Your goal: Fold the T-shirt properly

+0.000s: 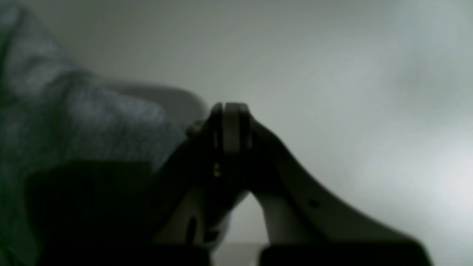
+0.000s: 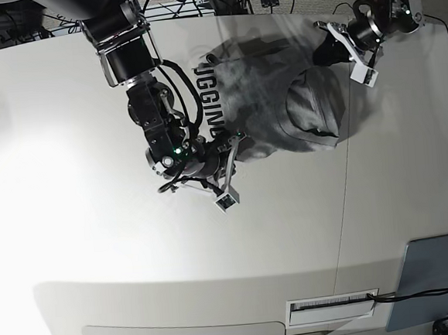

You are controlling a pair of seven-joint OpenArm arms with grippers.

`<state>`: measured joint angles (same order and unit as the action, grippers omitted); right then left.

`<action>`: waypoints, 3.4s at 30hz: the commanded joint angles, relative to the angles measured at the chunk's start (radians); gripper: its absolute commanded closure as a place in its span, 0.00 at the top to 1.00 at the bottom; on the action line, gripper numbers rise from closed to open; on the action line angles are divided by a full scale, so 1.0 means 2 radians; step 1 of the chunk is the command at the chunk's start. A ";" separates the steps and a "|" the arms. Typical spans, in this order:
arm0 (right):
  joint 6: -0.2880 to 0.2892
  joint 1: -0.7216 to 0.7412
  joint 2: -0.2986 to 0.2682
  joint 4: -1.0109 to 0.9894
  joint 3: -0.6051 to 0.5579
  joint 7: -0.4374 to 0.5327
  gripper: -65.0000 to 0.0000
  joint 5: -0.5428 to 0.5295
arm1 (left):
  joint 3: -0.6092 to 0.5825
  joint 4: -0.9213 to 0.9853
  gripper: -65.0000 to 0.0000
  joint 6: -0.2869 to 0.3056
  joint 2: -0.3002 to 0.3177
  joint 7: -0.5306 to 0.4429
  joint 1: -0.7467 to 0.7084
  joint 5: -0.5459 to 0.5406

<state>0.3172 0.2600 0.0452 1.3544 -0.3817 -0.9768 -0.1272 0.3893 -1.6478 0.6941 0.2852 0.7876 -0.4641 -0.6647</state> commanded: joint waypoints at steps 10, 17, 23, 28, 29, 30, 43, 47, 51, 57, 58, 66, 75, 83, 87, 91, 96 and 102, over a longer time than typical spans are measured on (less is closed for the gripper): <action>-0.001 -0.084 -0.037 0.120 0.002 0.002 0.00 0.036 | 0.003 0.086 0.00 -0.002 0.006 -0.055 0.077 0.071; 0.000 -0.189 -0.046 0.200 -0.004 0.012 0.00 0.042 | 0.003 0.150 0.00 -0.002 0.006 -0.054 0.165 0.071; 0.000 -0.250 -0.046 0.261 -0.015 0.027 0.00 0.077 | 0.003 0.150 0.00 0.002 0.022 -0.048 0.195 0.035; -0.040 -0.250 -0.052 0.283 -0.014 0.036 0.00 0.115 | 0.003 0.123 0.00 0.002 0.058 0.004 0.174 -0.032; -0.046 -0.245 -0.056 0.283 -0.014 0.036 0.00 0.120 | 0.003 0.111 0.00 0.002 0.068 0.004 0.162 -0.044; -0.050 -0.241 -0.059 0.283 -0.014 0.037 0.00 0.125 | 0.003 0.099 0.00 0.002 0.079 0.004 0.147 -0.058; -0.056 -0.217 -0.066 0.264 -0.014 0.046 0.00 0.126 | 0.003 0.007 0.00 0.002 0.108 0.002 -0.042 -0.157; -0.054 -0.220 -0.066 0.256 -0.015 0.045 0.00 0.120 | 0.003 0.008 0.00 0.002 0.067 -0.022 -0.041 -0.132; -0.053 -0.228 -0.066 0.256 -0.015 0.045 0.00 0.120 | 0.003 0.009 0.00 0.002 0.028 -0.060 -0.018 -0.072; -0.053 -0.242 -0.073 0.256 -0.015 0.045 0.00 0.120 | 0.002 0.039 0.00 0.002 -0.022 -0.062 0.064 0.008; -0.053 -0.244 -0.072 0.256 -0.015 0.045 0.00 0.120 | 0.001 0.047 0.00 0.002 -0.027 -0.062 0.079 0.015; -0.053 -0.253 -0.072 0.256 -0.015 0.043 0.00 0.117 | -0.076 0.140 0.00 -0.038 -0.025 -0.114 0.195 0.076; -0.053 -0.270 -0.072 0.256 -0.015 0.044 0.00 0.088 | -0.127 0.194 0.00 -0.060 -0.023 -0.142 0.290 0.122; -0.128 -0.283 -0.073 0.285 -0.014 0.040 0.00 0.143 | -0.127 0.162 0.00 -0.046 0.032 -0.140 0.284 0.050; -0.152 -0.290 -0.088 0.311 -0.014 0.027 0.00 0.161 | -0.127 0.117 0.00 -0.078 0.065 -0.130 0.242 0.052; -0.189 -0.303 -0.117 0.340 -0.014 0.017 0.00 0.165 | -0.113 0.058 0.00 -0.108 0.092 -0.130 0.173 0.051; -0.222 -0.348 -0.163 0.393 -0.014 0.001 0.00 0.175 | -0.038 -0.012 0.00 -0.107 0.091 -0.132 0.069 0.040; -0.269 -0.444 -0.195 0.457 -0.014 -0.013 0.00 0.245 | 0.056 -0.045 0.00 -0.044 0.090 -0.132 -0.057 -0.001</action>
<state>-0.2161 -0.6235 -0.3397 2.2486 -0.4126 -1.0187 0.3485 0.4931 -1.7233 0.6033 0.4488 0.5442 -0.5758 -0.6476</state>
